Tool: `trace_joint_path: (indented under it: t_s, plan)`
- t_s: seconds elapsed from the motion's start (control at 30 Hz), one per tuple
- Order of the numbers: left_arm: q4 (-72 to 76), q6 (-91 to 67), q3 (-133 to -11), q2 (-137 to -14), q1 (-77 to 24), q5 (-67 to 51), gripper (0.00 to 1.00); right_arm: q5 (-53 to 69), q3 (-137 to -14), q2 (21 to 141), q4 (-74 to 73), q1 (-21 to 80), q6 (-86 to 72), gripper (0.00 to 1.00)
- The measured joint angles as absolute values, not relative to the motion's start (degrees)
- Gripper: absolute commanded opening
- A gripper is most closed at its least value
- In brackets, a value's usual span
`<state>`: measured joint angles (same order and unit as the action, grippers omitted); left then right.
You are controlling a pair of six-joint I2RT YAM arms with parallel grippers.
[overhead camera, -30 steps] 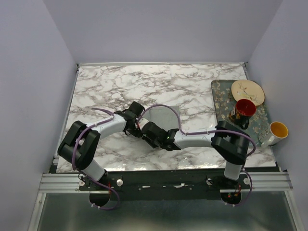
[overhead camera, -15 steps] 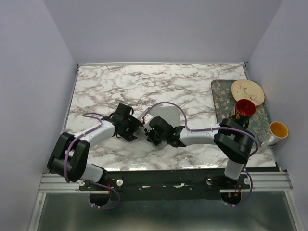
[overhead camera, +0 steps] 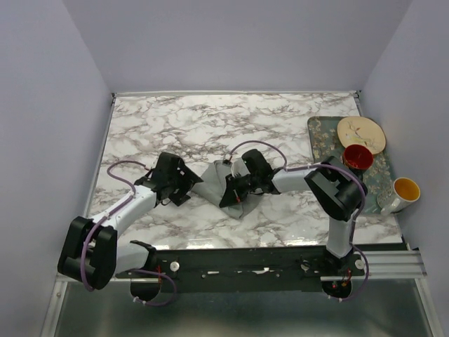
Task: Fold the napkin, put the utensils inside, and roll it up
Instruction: Roll the napkin with the utensil
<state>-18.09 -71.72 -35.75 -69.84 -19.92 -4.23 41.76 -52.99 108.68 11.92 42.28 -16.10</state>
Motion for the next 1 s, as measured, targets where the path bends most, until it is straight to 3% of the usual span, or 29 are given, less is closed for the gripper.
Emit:
trace_joint_path:
  t_s: [0.23,0.4,0.47,0.5,0.57,0.6,0.67,0.8,0.87,1.0]
  plan:
    - [-17.3,-71.7,-34.4,-71.3,-25.5,-4.6,0.86,56.4,-51.9,115.0,19.1,39.4,-25.8,0.0]
    - [-16.6,-73.5,-34.9,-74.7,-28.8,-4.6,0.81,60.2,-51.6,117.1,21.6,38.1,-29.8,0.01]
    - [-16.6,-74.7,-34.9,-76.0,-29.6,-4.6,0.75,61.5,-51.7,117.8,22.2,37.7,-30.7,0.0]
    - [-16.4,-75.6,-34.9,-76.8,-30.0,-4.8,0.65,61.9,-51.7,118.1,22.4,37.6,-30.9,0.0]
    - [-15.9,-76.2,-35.5,-78.0,-30.5,-4.7,0.57,63.1,-52.1,118.8,22.5,37.3,-31.0,0.01]
    - [-15.8,-76.2,-35.7,-78.5,-30.5,-4.4,0.45,63.5,-52.3,119.0,22.4,37.3,-30.9,0.01]
    - [-15.5,-76.6,-36.5,-80.2,-30.5,-3.9,0.35,64.1,-52.9,119.3,21.2,37.1,-29.8,0.03]
    - [-14.3,-77.6,-36.8,-81.7,-30.9,-1.9,0.0,63.7,-55.2,119.3,15.2,37.1,-25.5,0.14]
    - [-12.9,-78.7,-37.2,-81.9,-30.9,-1.9,0.0,62.8,-56.6,119.0,11.1,37.1,-23.0,0.22]
    - [-11.3,-79.5,-37.9,-82.8,-31.6,-1.5,0.0,58.9,-59.2,116.7,2.0,37.3,-17.2,0.49]
